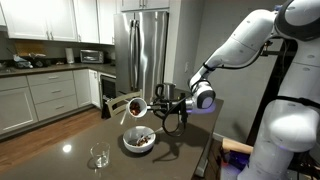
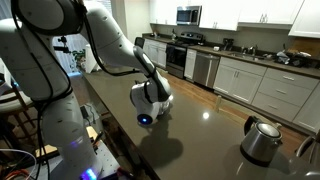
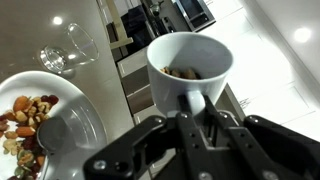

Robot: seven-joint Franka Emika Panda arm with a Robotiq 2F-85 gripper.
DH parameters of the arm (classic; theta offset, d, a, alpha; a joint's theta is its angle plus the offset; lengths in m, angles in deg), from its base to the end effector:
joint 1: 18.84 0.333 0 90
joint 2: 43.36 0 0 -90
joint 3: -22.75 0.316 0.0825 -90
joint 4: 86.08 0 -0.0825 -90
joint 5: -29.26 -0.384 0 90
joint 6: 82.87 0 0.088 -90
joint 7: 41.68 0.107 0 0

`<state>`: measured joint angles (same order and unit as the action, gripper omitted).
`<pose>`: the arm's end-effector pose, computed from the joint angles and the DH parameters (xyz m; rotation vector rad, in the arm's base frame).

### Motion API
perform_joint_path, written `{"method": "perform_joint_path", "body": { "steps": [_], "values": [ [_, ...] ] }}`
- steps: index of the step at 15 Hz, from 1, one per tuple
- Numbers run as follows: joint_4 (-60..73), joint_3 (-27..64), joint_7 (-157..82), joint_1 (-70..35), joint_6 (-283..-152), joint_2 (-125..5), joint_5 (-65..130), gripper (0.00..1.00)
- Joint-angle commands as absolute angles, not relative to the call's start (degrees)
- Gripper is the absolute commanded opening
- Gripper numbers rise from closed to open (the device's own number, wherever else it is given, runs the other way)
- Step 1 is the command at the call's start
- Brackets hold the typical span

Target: Pour cereal from the mug to the bowl.

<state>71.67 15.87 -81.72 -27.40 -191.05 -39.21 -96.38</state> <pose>0.3967 -0.0462 0.2616 -1.1961 1.0757 -0.3486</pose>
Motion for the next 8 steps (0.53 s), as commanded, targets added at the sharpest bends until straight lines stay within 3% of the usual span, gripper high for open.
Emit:
{"method": "perform_joint_path", "body": {
  "steps": [1, 8],
  "values": [
    [71.7, 15.6, -89.6, -27.7, -188.1, -38.4, -97.5, 0.04],
    [70.6, 15.2, -107.6, -27.8, -186.7, -39.7, -98.8, 0.04]
  ]
}}
